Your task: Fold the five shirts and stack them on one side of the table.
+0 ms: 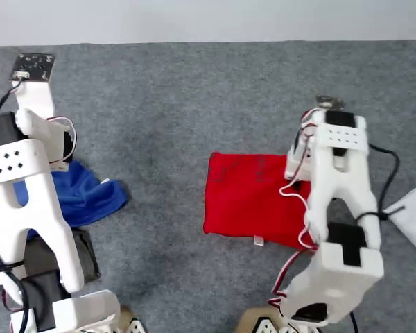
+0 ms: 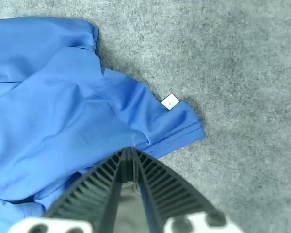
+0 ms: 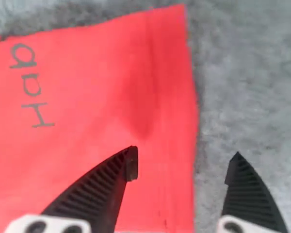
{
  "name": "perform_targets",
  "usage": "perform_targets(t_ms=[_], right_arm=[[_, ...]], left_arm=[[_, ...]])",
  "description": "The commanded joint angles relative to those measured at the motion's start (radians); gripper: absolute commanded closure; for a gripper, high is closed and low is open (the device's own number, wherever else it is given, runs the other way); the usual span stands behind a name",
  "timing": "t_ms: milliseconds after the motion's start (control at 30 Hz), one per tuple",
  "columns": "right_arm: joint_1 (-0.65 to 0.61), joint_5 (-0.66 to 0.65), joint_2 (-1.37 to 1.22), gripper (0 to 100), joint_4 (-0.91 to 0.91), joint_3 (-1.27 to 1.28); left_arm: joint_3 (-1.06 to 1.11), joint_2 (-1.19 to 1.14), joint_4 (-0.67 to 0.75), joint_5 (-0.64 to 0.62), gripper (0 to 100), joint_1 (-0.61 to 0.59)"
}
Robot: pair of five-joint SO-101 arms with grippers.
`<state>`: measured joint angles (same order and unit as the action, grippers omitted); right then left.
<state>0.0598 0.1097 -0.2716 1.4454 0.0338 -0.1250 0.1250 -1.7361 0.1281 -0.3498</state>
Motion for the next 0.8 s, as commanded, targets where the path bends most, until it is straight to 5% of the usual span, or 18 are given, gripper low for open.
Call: perform_targets(t_ms=[0,333,567,767], right_arm=[[-0.061,0.012,-0.054,69.1,-0.054,-0.006],[-0.101,0.014,-0.226,70.2,-0.104,-0.008],[-0.102,-0.064,-0.229,99.8,-0.091,-0.014],[-0.074,-0.173,-0.196,98.9,-0.004,-0.018]], left_arm=[[-0.004,0.048,-0.018,0.006,99,0.002],[-0.004,0.046,-0.018,0.006,99,0.002],[-0.004,0.04,-0.018,0.006,99,0.002],[-0.004,0.038,-0.018,0.005,99,0.002]])
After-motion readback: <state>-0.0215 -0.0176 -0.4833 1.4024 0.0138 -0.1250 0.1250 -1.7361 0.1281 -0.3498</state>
